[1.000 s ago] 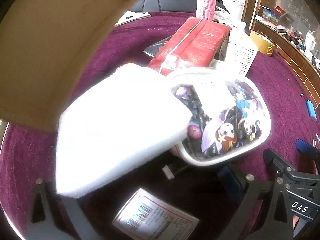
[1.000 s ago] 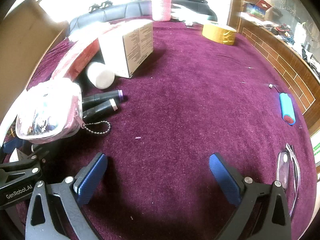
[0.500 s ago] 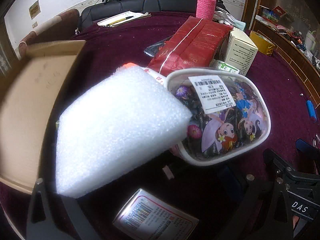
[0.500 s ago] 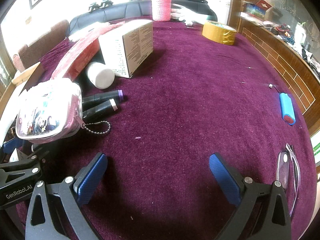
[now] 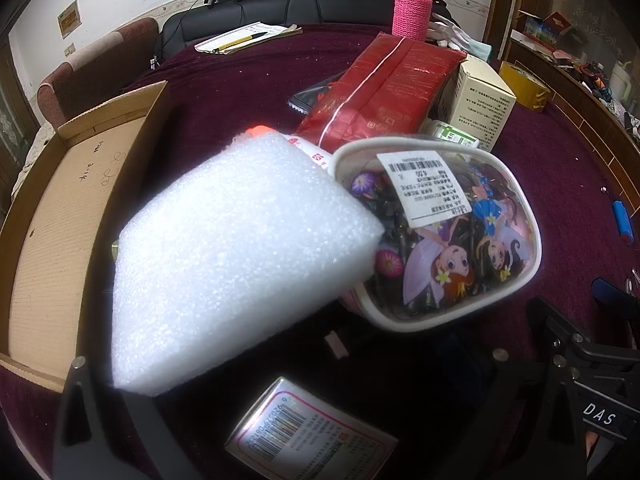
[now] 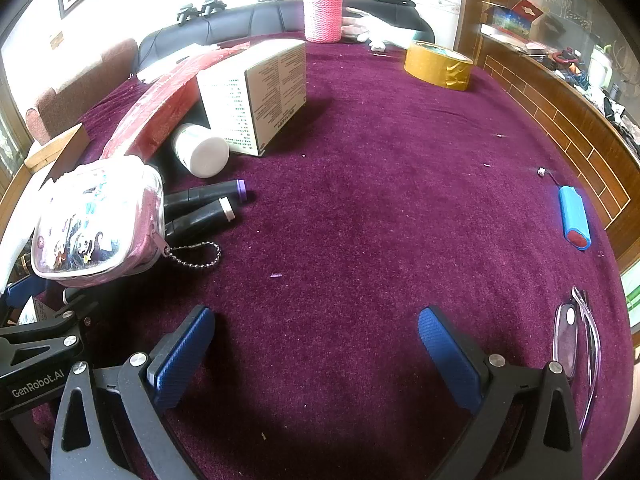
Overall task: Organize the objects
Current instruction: 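Hold the white foam block in the left tool and lift it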
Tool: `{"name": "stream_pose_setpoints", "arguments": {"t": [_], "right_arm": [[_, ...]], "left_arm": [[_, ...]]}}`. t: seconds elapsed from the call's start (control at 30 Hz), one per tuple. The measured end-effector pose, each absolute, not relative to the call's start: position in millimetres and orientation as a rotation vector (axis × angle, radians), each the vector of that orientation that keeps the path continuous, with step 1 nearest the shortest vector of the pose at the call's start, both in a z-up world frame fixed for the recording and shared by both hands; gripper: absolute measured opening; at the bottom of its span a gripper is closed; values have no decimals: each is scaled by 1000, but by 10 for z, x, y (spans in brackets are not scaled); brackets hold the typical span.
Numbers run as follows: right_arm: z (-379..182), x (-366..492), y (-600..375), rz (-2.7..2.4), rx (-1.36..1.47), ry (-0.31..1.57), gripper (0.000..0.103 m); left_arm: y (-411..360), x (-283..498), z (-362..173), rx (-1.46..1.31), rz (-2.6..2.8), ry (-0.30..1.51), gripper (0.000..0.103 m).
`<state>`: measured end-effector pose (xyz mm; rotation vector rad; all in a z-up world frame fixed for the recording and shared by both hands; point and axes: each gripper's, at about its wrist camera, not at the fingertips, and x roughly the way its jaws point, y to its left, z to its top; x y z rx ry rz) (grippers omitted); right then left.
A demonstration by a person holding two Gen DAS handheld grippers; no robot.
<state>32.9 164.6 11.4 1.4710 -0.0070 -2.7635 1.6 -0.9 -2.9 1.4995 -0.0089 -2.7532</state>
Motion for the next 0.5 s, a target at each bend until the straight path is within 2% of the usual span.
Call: {"name": "stream_pose_setpoints", "arguments": {"t": [0.5], "right_arm": [[118, 306, 1652, -2763, 1471, -7, 103]], "left_arm": [[-50, 144, 84, 1435, -2808, -29, 103]]}}
